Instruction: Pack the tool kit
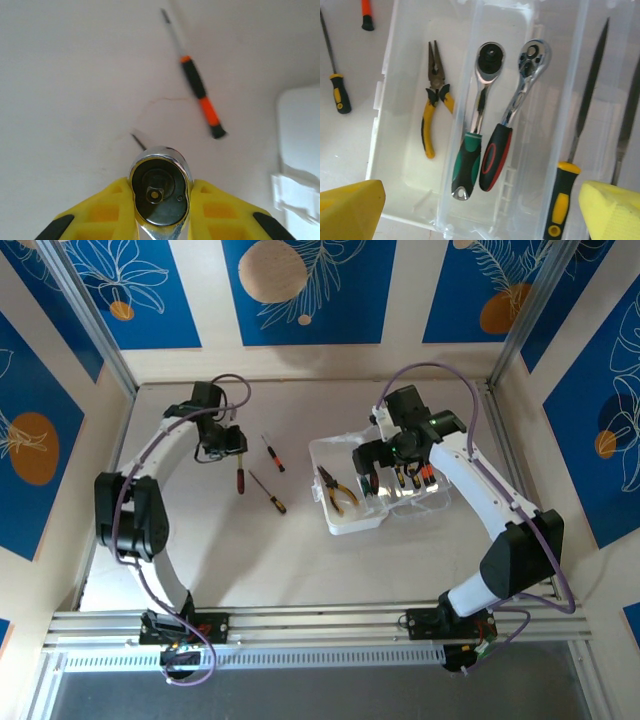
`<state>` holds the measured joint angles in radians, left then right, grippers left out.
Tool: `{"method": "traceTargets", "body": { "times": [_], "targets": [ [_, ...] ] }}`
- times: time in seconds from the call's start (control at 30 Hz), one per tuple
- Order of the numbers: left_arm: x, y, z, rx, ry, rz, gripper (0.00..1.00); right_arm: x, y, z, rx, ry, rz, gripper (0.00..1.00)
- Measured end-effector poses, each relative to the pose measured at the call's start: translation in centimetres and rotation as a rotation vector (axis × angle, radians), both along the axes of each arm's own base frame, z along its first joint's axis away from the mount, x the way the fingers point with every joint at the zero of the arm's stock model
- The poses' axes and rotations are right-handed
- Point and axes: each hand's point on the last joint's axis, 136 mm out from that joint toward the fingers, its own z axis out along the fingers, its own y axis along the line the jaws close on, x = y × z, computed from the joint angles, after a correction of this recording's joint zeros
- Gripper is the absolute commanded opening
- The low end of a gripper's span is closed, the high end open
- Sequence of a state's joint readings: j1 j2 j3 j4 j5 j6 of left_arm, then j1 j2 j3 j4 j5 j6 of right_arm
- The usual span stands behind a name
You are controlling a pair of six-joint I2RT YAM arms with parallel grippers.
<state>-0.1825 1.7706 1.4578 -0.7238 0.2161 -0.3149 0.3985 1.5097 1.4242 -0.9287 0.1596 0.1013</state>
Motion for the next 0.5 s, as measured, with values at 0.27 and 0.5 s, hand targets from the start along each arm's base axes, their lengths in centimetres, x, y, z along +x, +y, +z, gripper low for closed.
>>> {"method": "traceTargets", "body": {
  "times": [0.27, 0.5],
  "targets": [
    [-3.0, -5.1, 5.1, -0.132, -0.095, -0.085, 0.0, -1.1, 1.5, 0.6, 0.095, 0.001, 0.034, 0.99],
    [-4.7, -8.6, 8.8, -0.198, -0.178, -0.152, 0.0, -2.2, 3.3, 0.9, 0.207, 0.006, 0.075, 0.99]
  ]
}}
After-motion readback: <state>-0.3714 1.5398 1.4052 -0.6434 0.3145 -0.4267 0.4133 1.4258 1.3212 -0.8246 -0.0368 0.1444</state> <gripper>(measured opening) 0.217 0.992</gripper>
